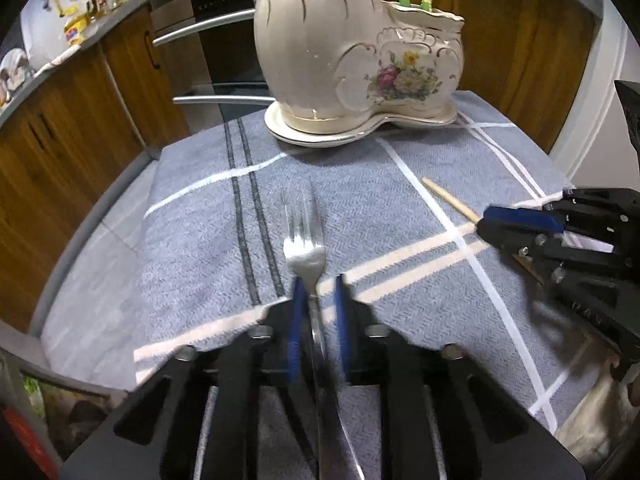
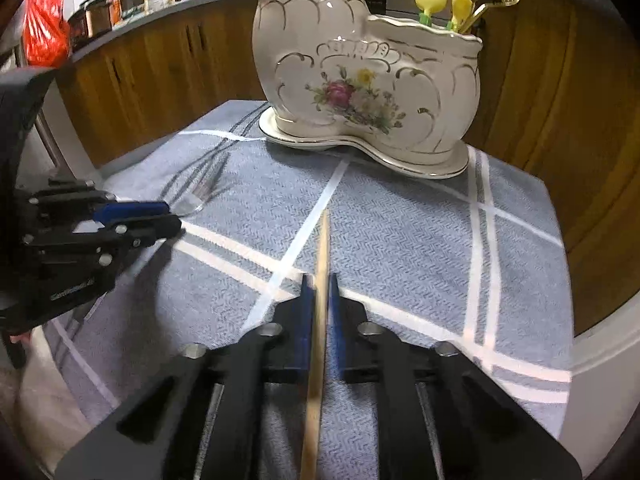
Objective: Organize utensils
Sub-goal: 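Lift the fork and chopstick and carry them over the holder with both tools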
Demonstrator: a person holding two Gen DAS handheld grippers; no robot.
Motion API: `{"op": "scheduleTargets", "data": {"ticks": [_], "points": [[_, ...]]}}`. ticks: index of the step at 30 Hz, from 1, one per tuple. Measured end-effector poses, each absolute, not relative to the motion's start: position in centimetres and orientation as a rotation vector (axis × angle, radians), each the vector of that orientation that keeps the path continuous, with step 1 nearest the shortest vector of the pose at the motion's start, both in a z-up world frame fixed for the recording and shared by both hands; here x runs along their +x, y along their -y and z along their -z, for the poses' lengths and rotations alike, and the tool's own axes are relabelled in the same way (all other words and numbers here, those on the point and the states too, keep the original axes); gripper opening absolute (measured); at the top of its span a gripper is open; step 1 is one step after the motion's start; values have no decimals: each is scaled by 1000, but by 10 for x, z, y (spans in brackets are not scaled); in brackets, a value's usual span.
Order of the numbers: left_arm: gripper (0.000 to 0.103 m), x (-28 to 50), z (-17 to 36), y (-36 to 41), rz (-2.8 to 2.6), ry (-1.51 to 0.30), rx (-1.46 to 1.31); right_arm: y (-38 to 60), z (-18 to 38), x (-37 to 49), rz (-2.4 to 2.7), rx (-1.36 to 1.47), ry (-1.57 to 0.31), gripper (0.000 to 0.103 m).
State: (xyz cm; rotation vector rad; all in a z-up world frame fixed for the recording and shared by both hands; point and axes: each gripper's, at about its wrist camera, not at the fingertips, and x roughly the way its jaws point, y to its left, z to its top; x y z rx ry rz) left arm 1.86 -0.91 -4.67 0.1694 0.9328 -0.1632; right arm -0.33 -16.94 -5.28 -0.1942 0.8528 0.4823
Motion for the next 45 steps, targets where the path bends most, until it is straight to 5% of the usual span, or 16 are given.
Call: {"op": "scheduleTargets", "data": {"ticks": [7,24,34,45], "points": [[5,17,35,-1,214,-851,118,187,25,-10,-498,-103,-729,6],[5,31,-86,-16,351,-396,-60,211,-91,16,-497,84,-178,6],[5,96,-140,-1,282,-170,-93,219,-114,80,-495,214,-66,6],[6,125,-126,11,257,-121,-48,203,-94,118,-423,178,-28,6]]}}
